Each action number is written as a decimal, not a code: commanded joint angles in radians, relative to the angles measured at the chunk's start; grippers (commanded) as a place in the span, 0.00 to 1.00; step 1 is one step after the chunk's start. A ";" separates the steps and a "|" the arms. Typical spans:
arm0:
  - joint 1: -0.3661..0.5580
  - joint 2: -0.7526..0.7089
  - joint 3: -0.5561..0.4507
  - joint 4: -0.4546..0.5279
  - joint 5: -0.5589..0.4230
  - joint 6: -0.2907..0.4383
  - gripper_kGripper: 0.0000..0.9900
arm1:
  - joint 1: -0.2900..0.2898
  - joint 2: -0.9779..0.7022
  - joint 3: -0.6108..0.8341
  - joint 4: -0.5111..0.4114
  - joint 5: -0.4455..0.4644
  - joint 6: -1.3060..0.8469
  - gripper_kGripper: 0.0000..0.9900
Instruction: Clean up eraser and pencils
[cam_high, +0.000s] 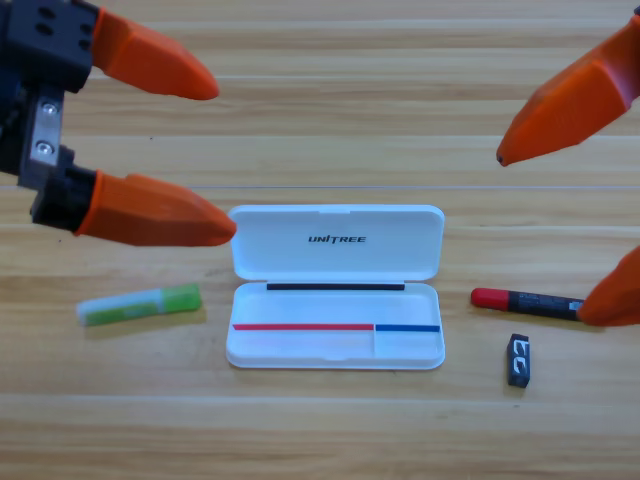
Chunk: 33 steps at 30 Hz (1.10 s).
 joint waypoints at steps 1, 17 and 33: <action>-0.023 0.028 0.005 0.005 -0.011 0.012 1.00 | 0.023 0.041 0.040 0.012 0.011 -0.008 0.99; -0.022 0.025 -0.007 0.005 0.094 -0.009 1.00 | 0.021 -0.019 0.051 0.012 -0.070 0.002 0.99; 0.075 0.038 -0.061 -0.021 0.565 -0.143 1.00 | -0.100 0.316 0.097 0.004 -0.578 0.396 0.99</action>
